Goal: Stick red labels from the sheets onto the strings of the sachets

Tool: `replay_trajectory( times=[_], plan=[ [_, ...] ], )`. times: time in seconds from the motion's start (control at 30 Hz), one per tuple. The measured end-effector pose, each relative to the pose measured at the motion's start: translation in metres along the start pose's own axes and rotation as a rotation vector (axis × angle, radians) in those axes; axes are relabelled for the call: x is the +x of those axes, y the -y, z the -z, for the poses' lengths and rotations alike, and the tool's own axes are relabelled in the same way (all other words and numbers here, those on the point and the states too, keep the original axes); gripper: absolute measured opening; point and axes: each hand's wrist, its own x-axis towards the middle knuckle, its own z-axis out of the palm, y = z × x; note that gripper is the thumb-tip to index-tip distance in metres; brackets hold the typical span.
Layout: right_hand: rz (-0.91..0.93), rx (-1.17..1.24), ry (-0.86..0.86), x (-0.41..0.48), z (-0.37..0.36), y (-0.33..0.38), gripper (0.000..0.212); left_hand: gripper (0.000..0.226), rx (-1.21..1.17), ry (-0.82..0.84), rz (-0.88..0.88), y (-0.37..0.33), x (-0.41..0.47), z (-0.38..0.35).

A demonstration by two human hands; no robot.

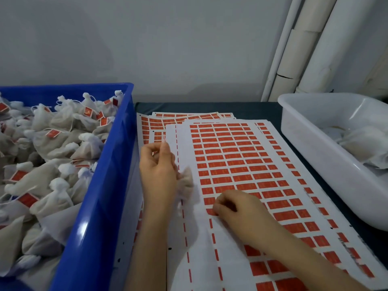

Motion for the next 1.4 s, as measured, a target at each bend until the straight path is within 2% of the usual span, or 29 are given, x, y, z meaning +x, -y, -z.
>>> replay_trajectory(
  times=[0.03,0.07,0.13,0.2,0.23,0.27,0.3,0.33,0.37,0.4,0.43,0.47,0.5,0.57,0.6,0.63,0.7,0.73,0.8,0.83,0.9,0.93,1.03,1.13,1.2,1.23,1.3,1.33,1.4],
  plan=[
    [0.013,-0.004,-0.054,-0.009,-0.003,-0.002,0.002,0.007,0.08,0.005,0.059,-0.001,0.0,0.005],
    [0.019,-0.021,-0.09,-0.017,-0.007,-0.004,0.013,0.007,0.165,0.026,0.123,-0.001,-0.002,0.009],
    [-0.059,-0.092,-0.015,-0.029,-0.015,-0.006,0.057,0.006,0.301,0.059,0.236,-0.004,-0.006,0.019],
    [-0.123,-0.294,0.163,-0.039,-0.024,-0.011,0.098,0.005,0.354,0.07,0.29,-0.008,-0.012,0.029],
    [-0.018,-0.41,0.161,-0.043,-0.025,-0.013,0.11,0.007,0.367,0.074,0.29,-0.011,-0.015,0.034],
    [0.147,-0.504,0.087,-0.049,-0.031,-0.015,0.115,0.009,0.389,0.077,0.279,-0.015,-0.018,0.038],
    [0.213,-0.509,0.016,-0.053,-0.042,-0.009,0.109,0.01,0.416,0.076,0.263,-0.018,-0.02,0.041],
    [0.192,-0.401,0.068,-0.064,-0.051,-0.003,0.092,0.011,0.44,0.067,0.249,-0.02,-0.021,0.044],
    [0.22,-0.216,-0.008,-0.074,-0.056,-0.001,0.084,0.011,0.461,0.053,0.245,-0.022,-0.022,0.046],
    [0.226,-0.038,-0.031,-0.084,-0.058,-0.008,0.085,0.011,0.487,0.036,0.249,-0.024,-0.022,0.047],
    [0.215,-0.012,-0.023,-0.086,-0.053,-0.006,0.081,0.011,0.518,0.026,0.264,-0.024,-0.022,0.048],
    [0.22,-0.165,0.114,-0.09,-0.046,-0.008,0.074,0.01,0.545,0.022,0.29,-0.023,-0.021,0.049],
    [0.193,-0.344,0.15,-0.087,-0.042,-0.006,0.071,0.011,0.571,0.027,0.326,-0.023,-0.02,0.049],
    [0.203,-0.662,0.298,-0.071,-0.023,-0.019,0.083,0.02,0.672,0.086,0.402,-0.023,-0.022,0.048],
    [0.163,-0.671,0.318,-0.067,-0.016,-0.016,0.088,0.027,0.746,0.14,0.432,-0.022,-0.024,0.048],
    [0.169,-0.638,0.237,-0.058,-0.016,-0.015,0.084,0.035,0.807,0.198,0.451,-0.021,-0.025,0.048],
    [0.115,-0.502,0.297,-0.054,-0.025,-0.011,0.069,0.05,0.847,0.33,0.459,-0.02,-0.026,0.047],
    [0.113,-0.463,0.286,-0.054,-0.027,-0.007,0.071,0.056,0.826,0.401,0.466,-0.021,-0.026,0.046],
    [0.17,-0.581,0.194,-0.058,-0.025,0.001,0.087,0.059,0.734,0.514,0.505,-0.024,-0.025,0.04],
    [0.173,-0.579,0.112,-0.063,-0.025,0.001,0.088,0.054,0.687,0.554,0.52,-0.025,-0.024,0.036],
    [0.391,-0.527,-0.142,-0.075,-0.037,-0.009,0.05,0.036,0.6,0.584,0.533,-0.026,-0.024,0.03],
    [0.422,-0.548,-0.167,-0.079,-0.041,-0.011,0.039,0.031,0.552,0.59,0.554,-0.025,-0.024,0.028],
    [0.454,-0.549,-0.187,-0.086,-0.042,-0.013,0.042,0.031,0.371,0.616,0.684,-0.021,-0.025,0.026],
    [0.395,-0.564,-0.067,-0.083,-0.029,-0.008,0.043,0.03,0.275,0.622,0.724,-0.017,-0.027,0.029],
    [0.374,-0.407,-0.006,-0.078,-0.016,-0.007,0.043,0.032,0.298,0.646,0.711,-0.017,-0.029,0.031],
    [0.33,-0.256,-0.07,-0.077,-0.01,-0.005,0.039,0.032,0.307,0.66,0.706,-0.017,-0.03,0.031],
    [0.227,0.029,-0.317,-0.076,0.002,-0.003,0.021,0.035,0.298,0.684,0.702,-0.018,-0.031,0.032],
    [0.176,0.105,-0.408,-0.074,0.005,-0.004,0.018,0.036,0.287,0.691,0.697,-0.018,-0.032,0.033],
    [0.108,0.112,-0.43,-0.065,0.009,-0.007,0.017,0.038,0.265,0.697,0.685,-0.018,-0.033,0.033]
  ],
)
